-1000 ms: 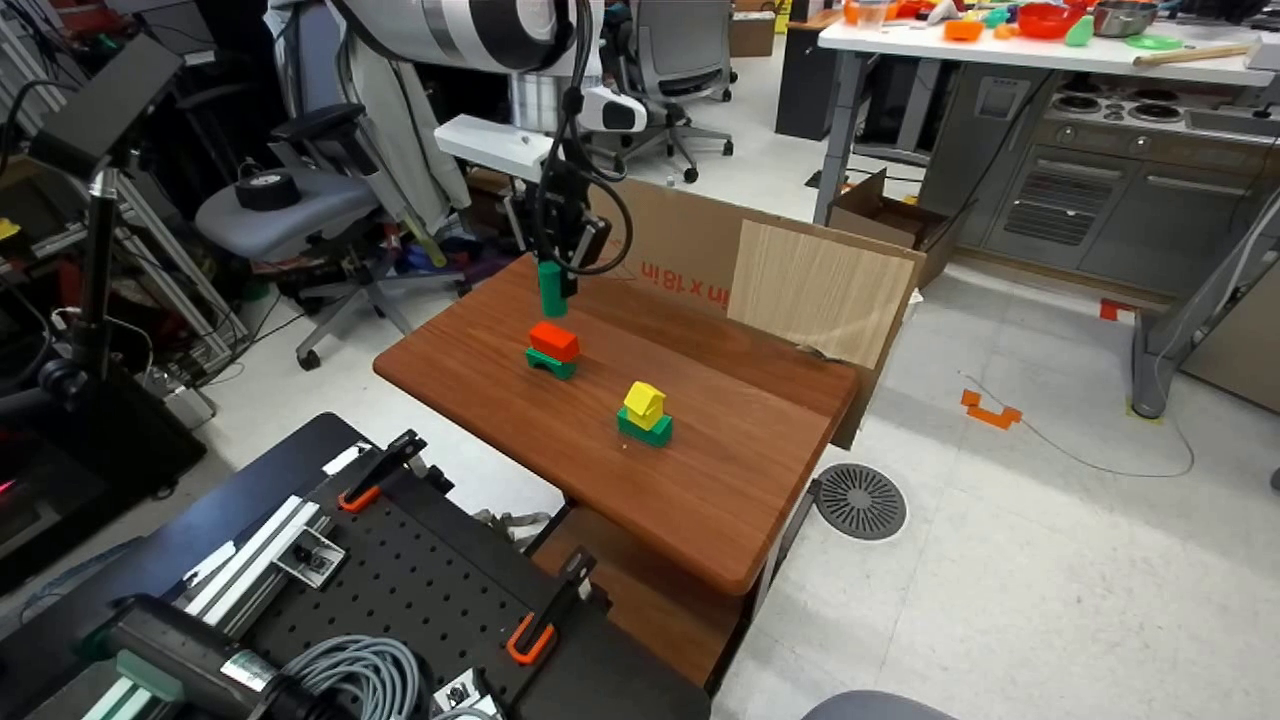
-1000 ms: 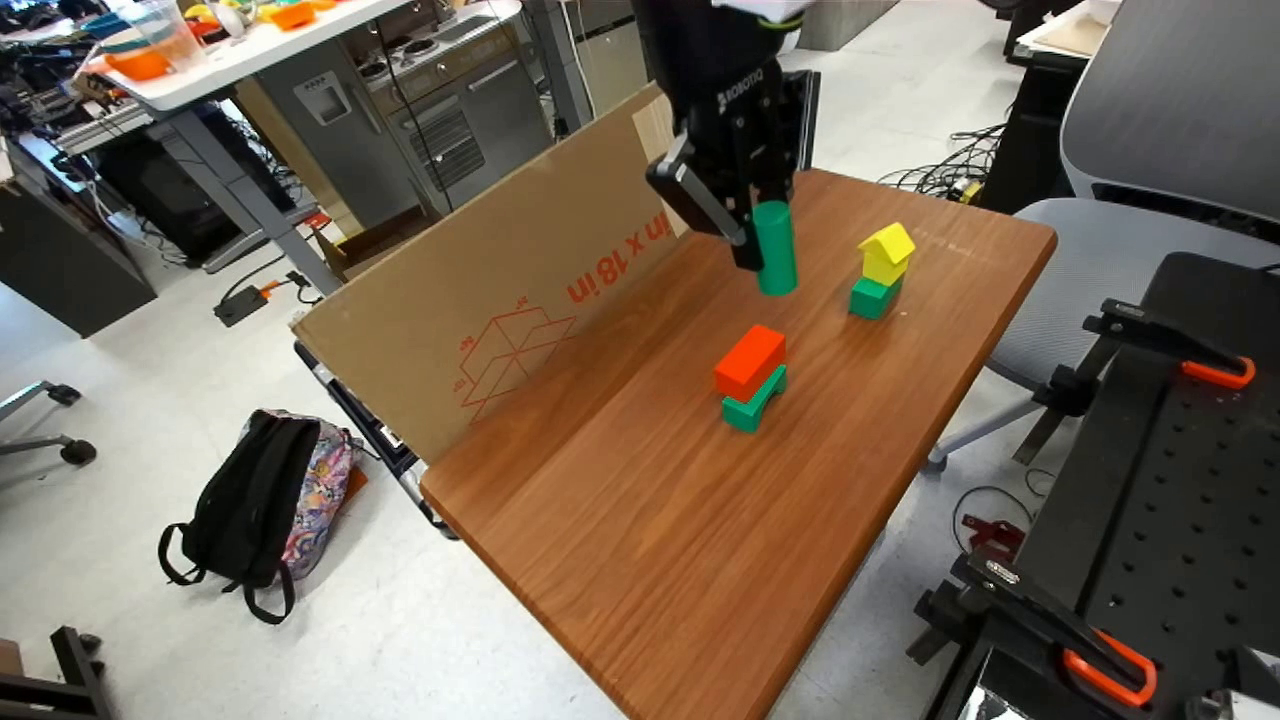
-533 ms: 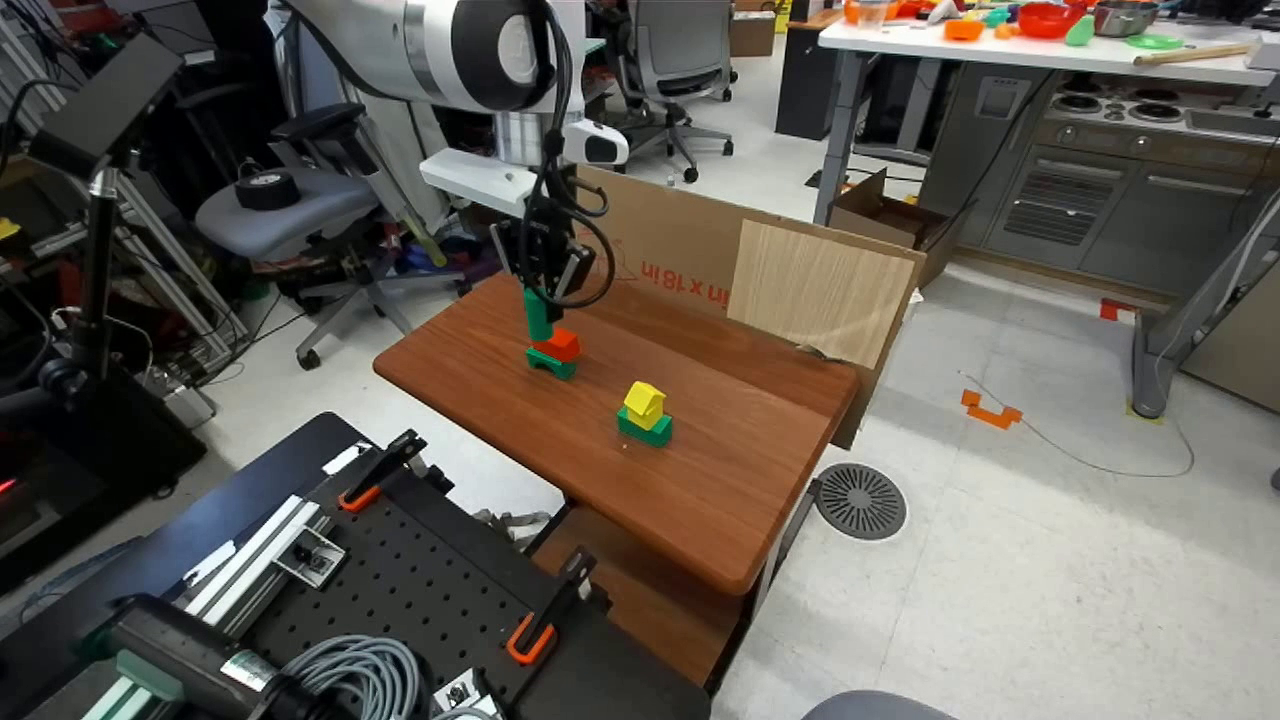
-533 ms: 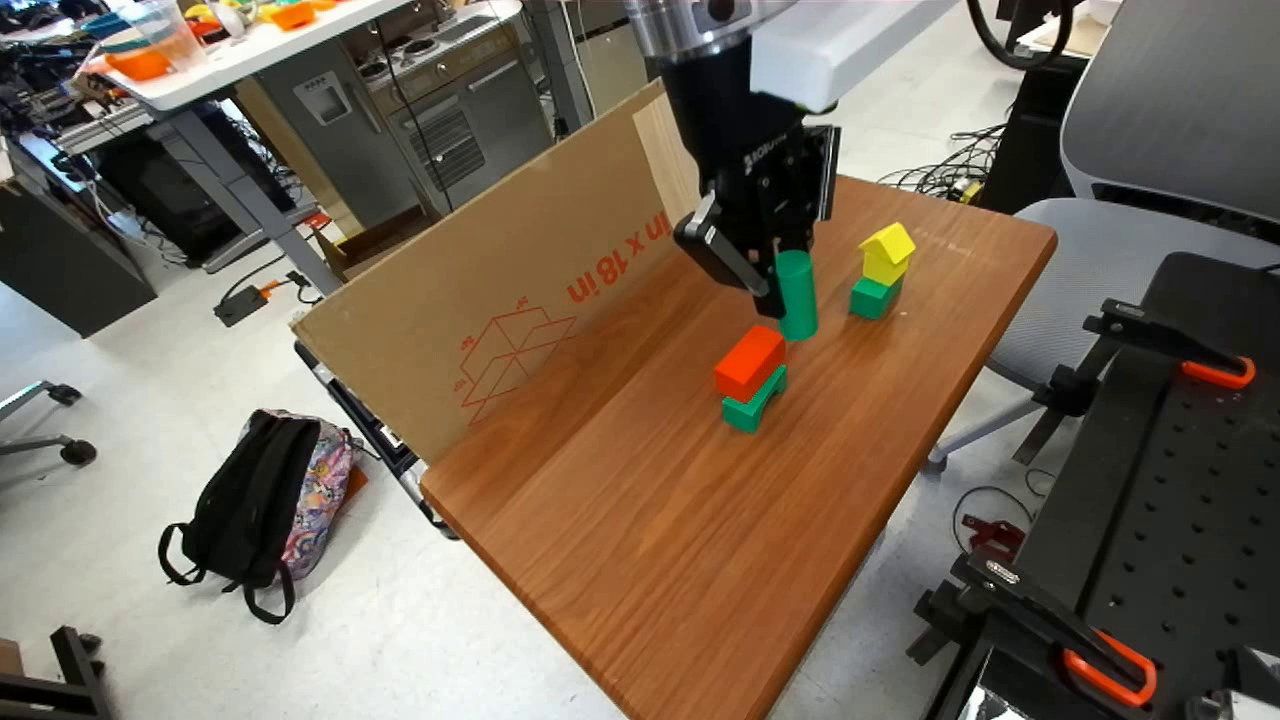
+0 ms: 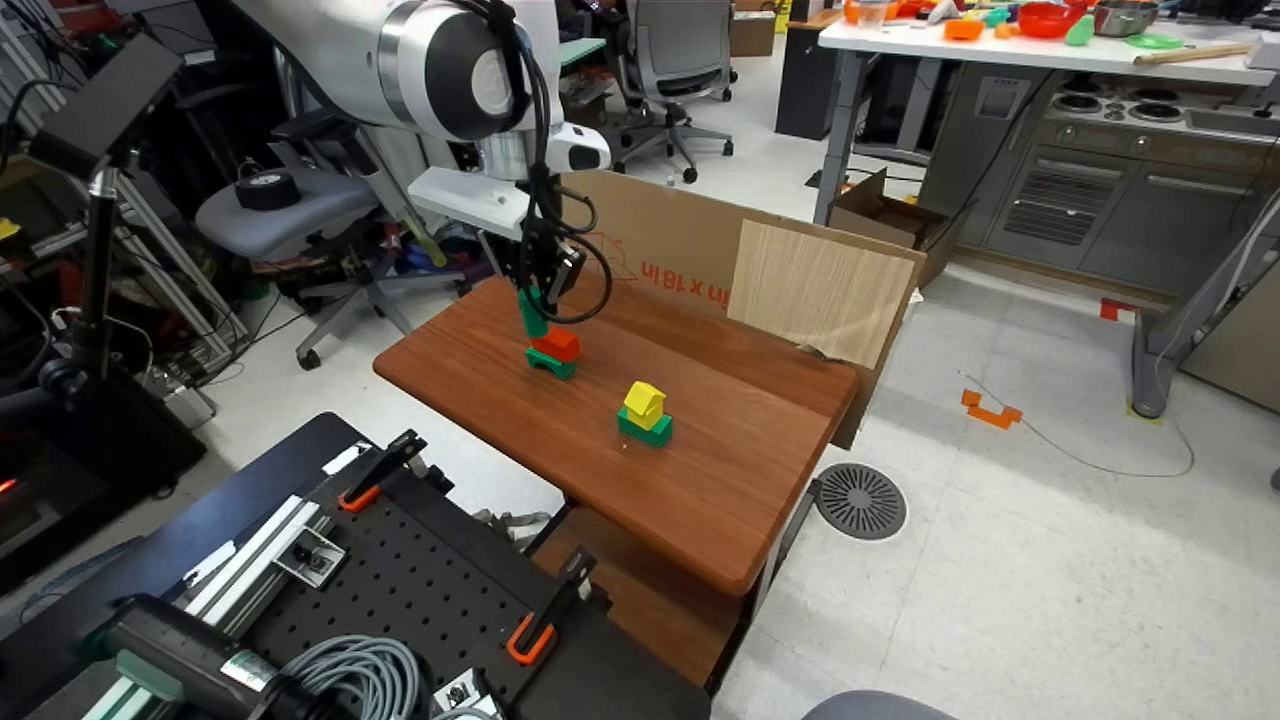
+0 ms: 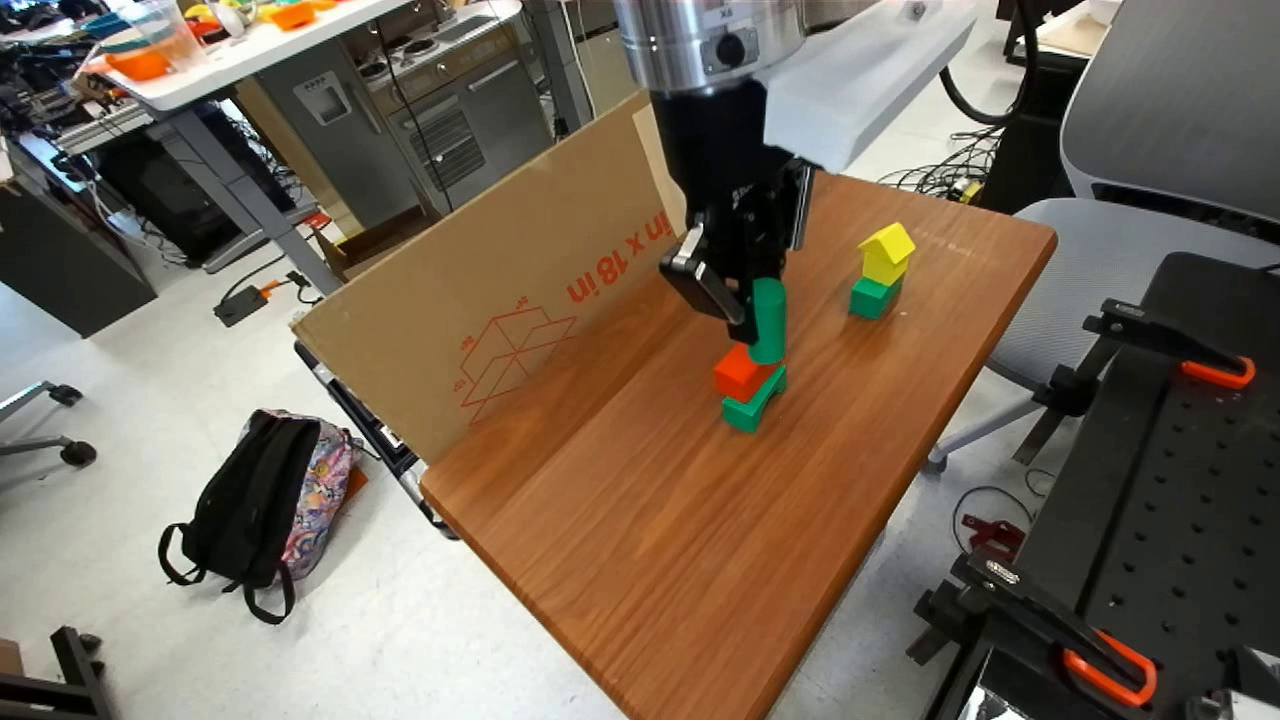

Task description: Pick up the green cylindrical block and place it on top of the stack of blocks on the left

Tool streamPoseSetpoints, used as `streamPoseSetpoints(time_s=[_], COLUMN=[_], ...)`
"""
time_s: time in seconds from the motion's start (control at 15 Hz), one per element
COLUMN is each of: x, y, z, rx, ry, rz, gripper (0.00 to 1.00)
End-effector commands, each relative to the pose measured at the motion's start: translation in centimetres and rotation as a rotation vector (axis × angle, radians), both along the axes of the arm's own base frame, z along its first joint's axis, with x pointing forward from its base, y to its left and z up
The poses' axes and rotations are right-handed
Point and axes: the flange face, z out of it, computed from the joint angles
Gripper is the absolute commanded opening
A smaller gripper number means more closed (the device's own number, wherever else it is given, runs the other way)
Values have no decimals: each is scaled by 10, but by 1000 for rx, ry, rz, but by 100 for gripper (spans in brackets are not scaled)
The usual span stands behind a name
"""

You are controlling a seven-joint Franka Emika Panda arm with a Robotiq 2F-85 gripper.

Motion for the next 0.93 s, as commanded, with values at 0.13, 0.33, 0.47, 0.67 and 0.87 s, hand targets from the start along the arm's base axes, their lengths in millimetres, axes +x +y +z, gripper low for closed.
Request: streamPoseSetpoints(time_s=[0.13,0.33,0.47,0.67,0.87], x=[-15,-15,-13,-7,0], y=[-1,0,0,-1,-3], z=[7,10,13,11,8], rx=[14,11,8,-3,-10], ry=[-42,-56,-71,-73,-81], rz=[36,45,44,30,13], gripper=[9,9,9,9,9])
